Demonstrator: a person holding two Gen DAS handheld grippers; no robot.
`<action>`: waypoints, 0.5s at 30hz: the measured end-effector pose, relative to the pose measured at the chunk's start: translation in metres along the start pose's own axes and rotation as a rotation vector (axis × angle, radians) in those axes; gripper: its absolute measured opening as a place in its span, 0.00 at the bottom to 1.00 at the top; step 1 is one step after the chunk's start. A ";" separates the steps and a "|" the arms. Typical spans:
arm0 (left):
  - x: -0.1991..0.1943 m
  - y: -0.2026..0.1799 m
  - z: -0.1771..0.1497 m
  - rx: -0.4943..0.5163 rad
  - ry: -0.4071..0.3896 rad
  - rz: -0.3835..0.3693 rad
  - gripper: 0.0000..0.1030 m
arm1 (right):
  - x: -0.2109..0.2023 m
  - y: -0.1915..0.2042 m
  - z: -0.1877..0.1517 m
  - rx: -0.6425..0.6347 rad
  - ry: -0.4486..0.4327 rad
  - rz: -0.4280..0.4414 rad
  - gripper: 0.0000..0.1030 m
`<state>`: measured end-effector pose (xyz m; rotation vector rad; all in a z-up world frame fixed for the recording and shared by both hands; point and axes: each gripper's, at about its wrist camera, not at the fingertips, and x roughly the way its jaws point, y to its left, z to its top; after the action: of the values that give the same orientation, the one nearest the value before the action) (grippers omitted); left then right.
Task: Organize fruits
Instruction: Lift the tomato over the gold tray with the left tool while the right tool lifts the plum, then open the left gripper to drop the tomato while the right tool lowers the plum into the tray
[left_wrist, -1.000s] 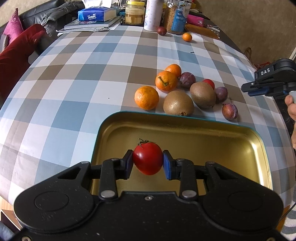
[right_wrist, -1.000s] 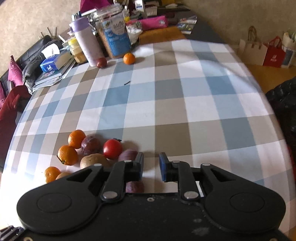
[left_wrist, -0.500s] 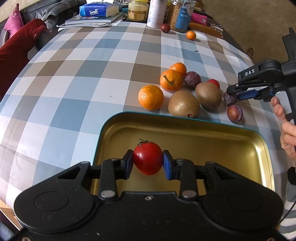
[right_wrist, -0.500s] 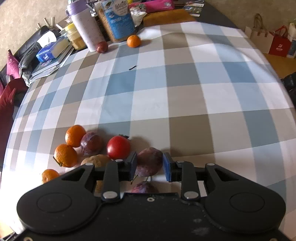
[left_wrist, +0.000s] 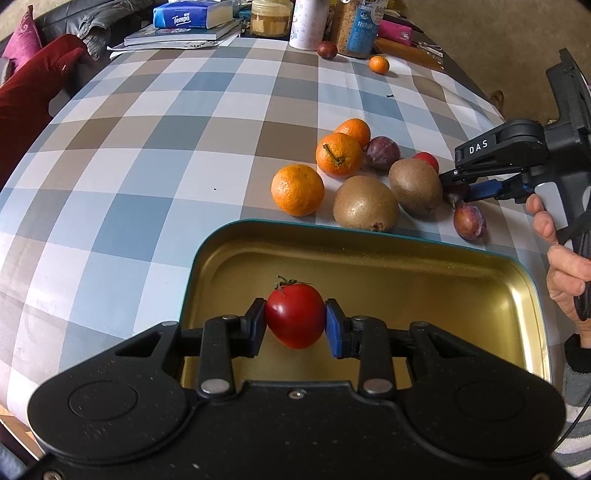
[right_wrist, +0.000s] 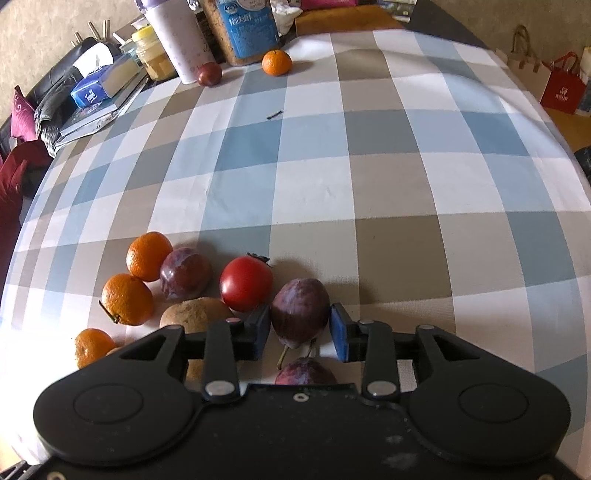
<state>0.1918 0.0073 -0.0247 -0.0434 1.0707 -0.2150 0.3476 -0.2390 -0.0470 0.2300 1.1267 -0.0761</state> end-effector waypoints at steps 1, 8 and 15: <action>0.000 0.000 0.000 0.001 0.001 0.000 0.41 | -0.001 0.000 0.000 0.001 -0.006 -0.008 0.34; 0.002 0.000 0.001 0.010 0.018 -0.002 0.41 | -0.031 -0.009 0.000 0.041 -0.075 -0.004 0.34; -0.001 0.003 0.001 0.015 0.051 -0.017 0.41 | -0.081 -0.010 -0.027 0.035 -0.096 0.046 0.34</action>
<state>0.1930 0.0100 -0.0239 -0.0340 1.1197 -0.2405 0.2874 -0.2472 0.0133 0.2806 1.0245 -0.0651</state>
